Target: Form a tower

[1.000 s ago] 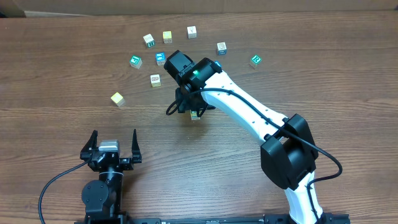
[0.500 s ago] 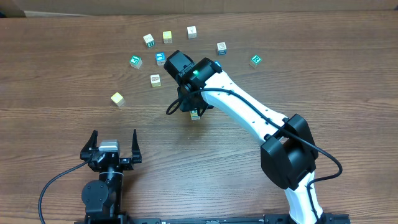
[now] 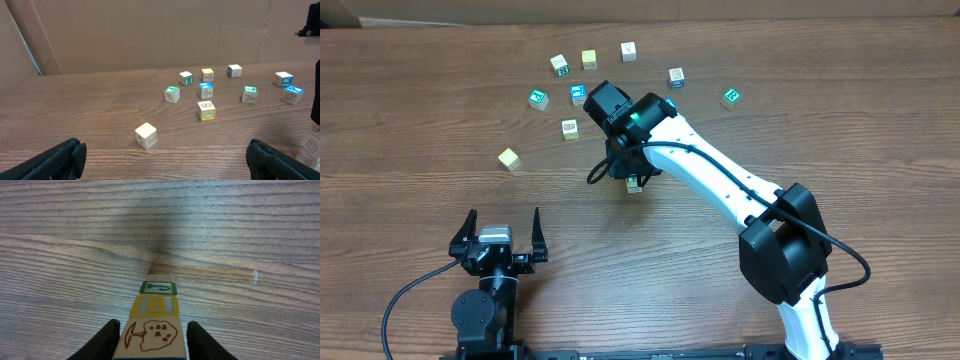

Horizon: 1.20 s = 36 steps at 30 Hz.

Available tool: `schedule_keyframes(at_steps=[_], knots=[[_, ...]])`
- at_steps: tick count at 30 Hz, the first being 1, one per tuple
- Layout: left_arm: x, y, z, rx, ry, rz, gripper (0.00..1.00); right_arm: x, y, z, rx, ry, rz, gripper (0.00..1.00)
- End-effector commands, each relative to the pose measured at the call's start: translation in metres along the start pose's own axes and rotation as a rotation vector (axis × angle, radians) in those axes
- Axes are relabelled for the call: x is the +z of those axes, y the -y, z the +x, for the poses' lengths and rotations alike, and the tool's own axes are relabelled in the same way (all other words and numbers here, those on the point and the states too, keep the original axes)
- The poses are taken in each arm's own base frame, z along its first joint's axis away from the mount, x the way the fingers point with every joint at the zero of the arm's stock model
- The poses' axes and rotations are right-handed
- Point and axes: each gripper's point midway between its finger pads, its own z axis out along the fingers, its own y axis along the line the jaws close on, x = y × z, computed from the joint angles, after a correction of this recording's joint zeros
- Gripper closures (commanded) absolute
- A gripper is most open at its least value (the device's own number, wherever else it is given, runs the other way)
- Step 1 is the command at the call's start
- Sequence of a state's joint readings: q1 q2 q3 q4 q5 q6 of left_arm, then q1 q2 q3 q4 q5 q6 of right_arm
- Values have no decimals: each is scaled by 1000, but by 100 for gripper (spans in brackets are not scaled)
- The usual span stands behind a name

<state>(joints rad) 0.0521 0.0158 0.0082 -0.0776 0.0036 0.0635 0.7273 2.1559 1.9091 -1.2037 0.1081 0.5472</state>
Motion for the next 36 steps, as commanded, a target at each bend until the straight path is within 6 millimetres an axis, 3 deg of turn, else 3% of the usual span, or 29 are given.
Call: schedule_keyframes(at_steps=[1,12,36], knots=[[0,0,-1,27,8,-1,0,0,-1,1,5,-2,-1,62],[0,0,-1,27,8,-1,0,0,-1,2,28,-4,-4,67],[0,0,-1,27,8,-1,1,0,-3,4,53,-16,-18,66]])
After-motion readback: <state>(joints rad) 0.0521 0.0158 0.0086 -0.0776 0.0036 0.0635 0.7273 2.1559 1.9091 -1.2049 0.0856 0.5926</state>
